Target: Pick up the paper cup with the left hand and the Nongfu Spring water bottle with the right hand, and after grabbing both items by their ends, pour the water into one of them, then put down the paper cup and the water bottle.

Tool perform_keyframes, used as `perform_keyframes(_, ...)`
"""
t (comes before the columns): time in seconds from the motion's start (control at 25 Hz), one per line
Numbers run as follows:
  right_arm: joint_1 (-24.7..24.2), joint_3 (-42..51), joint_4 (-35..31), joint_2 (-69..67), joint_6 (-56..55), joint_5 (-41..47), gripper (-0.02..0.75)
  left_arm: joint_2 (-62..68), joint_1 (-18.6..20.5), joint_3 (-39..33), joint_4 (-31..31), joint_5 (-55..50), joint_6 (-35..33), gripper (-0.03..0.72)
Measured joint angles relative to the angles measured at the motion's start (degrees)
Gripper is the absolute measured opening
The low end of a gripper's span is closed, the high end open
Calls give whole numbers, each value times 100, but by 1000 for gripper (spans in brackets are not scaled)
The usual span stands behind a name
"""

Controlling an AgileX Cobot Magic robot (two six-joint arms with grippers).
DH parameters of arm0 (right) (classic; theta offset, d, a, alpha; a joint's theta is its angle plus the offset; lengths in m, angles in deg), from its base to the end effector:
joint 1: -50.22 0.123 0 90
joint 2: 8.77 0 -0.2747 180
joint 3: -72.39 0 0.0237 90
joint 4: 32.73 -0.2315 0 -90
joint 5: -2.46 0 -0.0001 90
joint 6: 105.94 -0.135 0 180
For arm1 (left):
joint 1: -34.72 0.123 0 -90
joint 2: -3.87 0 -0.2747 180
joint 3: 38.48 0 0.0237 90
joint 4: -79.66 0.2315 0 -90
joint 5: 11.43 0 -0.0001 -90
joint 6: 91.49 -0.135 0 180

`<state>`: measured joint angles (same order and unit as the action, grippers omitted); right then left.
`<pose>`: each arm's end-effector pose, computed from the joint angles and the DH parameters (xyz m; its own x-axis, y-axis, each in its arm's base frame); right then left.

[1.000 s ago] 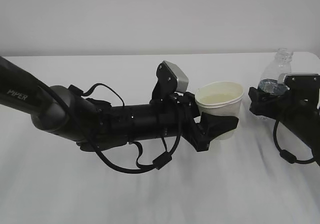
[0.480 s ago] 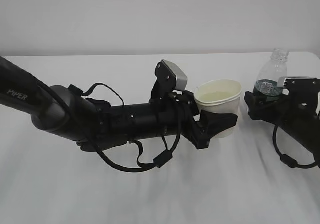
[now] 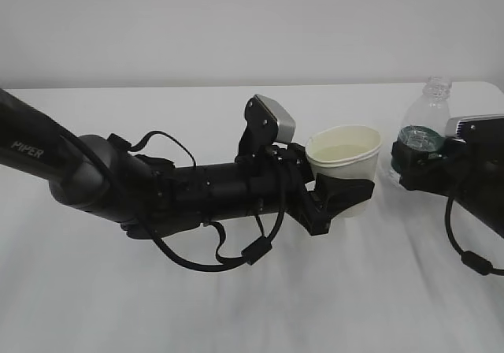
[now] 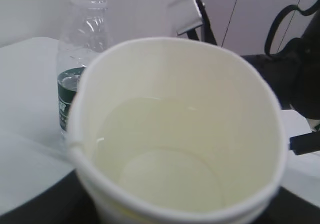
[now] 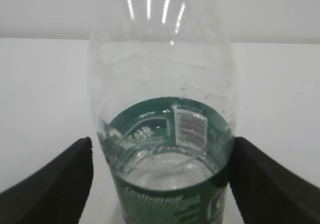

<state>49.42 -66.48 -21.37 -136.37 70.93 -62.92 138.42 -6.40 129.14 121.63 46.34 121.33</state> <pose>0.3654 0.0191 0.0865 -0.2335 -0.0251 -0.9720 -0.1670 0.9859 0.0146 0.2883 -0.3530 0.1236 -0.2149 0.0505 -0.9753 0.9456 0.2605 -0.1948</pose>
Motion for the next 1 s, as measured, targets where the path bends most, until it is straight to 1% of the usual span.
perform_keyframes(0.44,0,988,-162,976,91,0,639,0,0,0,-13,0,-135,435)
perform_keyframes(0.76,0,1547,121,1576,80,0,613,0,0,0,-199,36,-135,435)
perform_keyframes(1.0,0,2051,72,2454,102,0,596,0,0,0,-226,129,-135,435)
